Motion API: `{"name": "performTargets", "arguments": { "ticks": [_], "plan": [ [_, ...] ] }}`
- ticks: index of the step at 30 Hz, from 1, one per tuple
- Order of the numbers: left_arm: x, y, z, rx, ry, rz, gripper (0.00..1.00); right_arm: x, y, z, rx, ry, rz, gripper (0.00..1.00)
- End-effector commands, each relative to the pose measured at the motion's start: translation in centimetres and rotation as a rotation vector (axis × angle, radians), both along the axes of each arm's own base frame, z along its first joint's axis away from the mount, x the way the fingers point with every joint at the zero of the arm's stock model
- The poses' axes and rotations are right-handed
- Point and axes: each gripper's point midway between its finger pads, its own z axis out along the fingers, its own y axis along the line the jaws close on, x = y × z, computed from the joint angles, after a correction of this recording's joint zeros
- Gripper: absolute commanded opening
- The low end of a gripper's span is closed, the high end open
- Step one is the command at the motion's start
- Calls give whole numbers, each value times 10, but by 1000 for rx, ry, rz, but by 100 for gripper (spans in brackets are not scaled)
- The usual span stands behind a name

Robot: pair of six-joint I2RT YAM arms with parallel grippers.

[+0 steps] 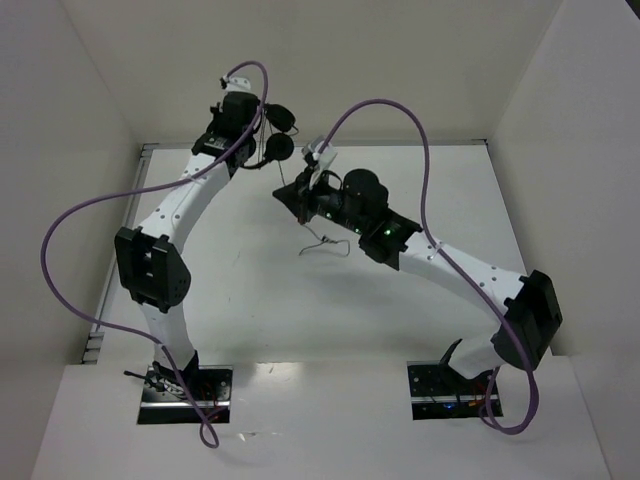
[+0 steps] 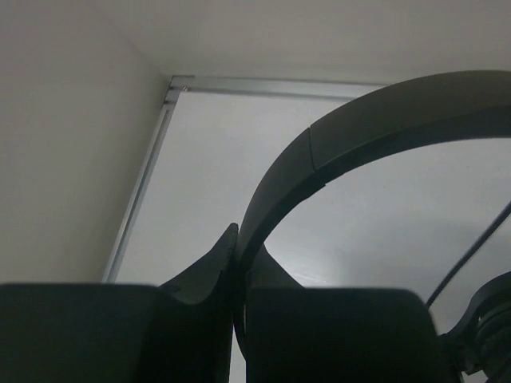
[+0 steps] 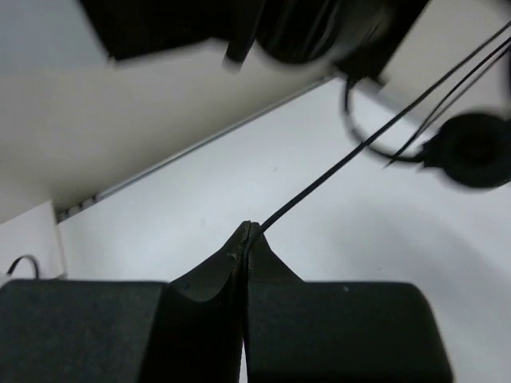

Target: Wrap the headphones

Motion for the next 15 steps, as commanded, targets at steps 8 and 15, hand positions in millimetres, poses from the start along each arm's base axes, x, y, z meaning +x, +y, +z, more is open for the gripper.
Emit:
{"name": "performTargets", "arguments": {
  "ticks": [8, 15],
  "plan": [
    [34, -43, 110, -291, -294, -197, 0, -31, 25, -46, 111, 153, 60, 1],
    [1, -71, 160, -434, -341, -376, 0, 0, 7, -90, 105, 179, -149, 1]
  ]
}}
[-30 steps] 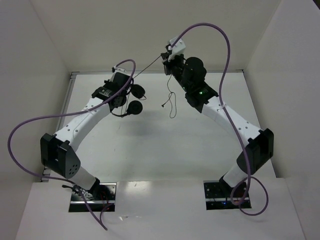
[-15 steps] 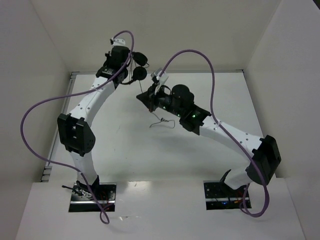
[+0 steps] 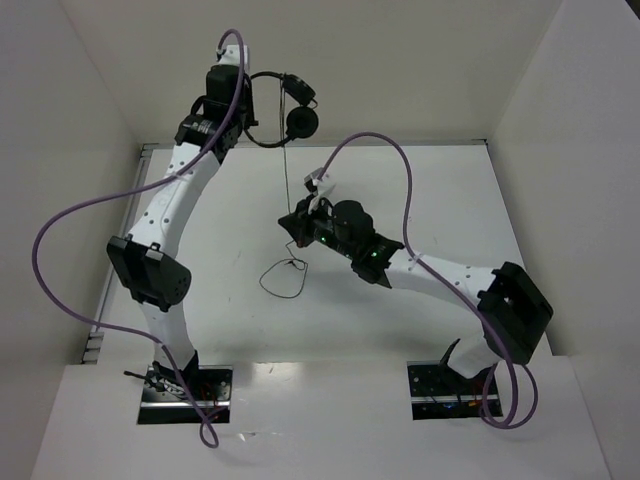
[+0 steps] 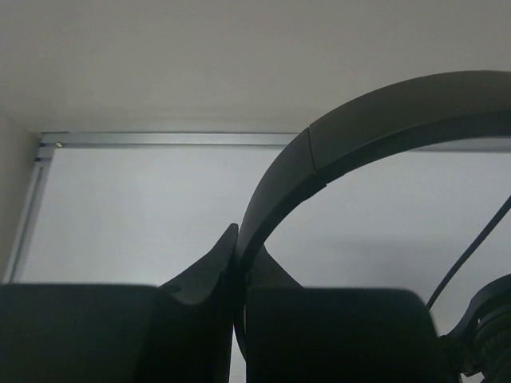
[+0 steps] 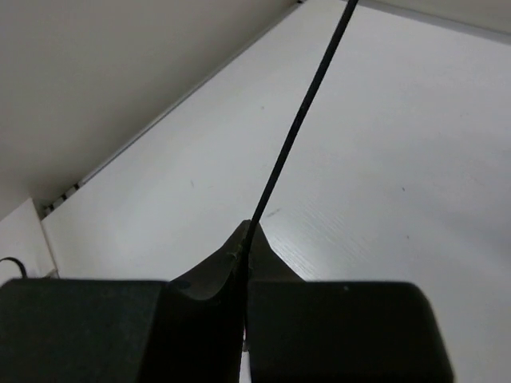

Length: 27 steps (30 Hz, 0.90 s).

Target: Wrap the headphones

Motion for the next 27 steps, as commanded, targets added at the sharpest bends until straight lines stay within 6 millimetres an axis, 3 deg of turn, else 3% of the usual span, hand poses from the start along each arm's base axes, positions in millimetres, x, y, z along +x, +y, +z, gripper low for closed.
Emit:
{"name": "performTargets", "arguments": {
  "ticks": [1, 3, 4, 6, 9, 15, 17, 23, 27],
  "plan": [
    [-26, -16, 91, -196, -202, -108, 0, 14, -7, -6, 67, -21, -129, 1],
    [-41, -23, 107, -236, -221, -164, 0, 21, -12, -7, 95, -29, -178, 1],
    [-44, -25, 109, -252, -222, -176, 0, 25, -15, -21, 78, -20, -212, 1],
    [-57, -26, 123, -270, -241, -198, 0, 30, -13, -21, 105, -25, -224, 1],
    [-75, -31, 141, -306, -265, -252, 0, 39, -9, -40, 84, -13, -249, 1],
    [-101, -32, 139, -331, -244, -291, 0, 61, -14, -65, 44, -20, -359, 1],
    [-118, -33, 150, -352, -261, -318, 0, 67, -21, -73, 29, -25, -392, 1],
    [-152, -43, 159, -433, -257, -404, 0, 87, -35, -101, -1, 0, -454, 1],
    [-164, -44, 167, -458, -269, -426, 0, 96, -33, -112, -33, -6, -461, 1]
  ]
}}
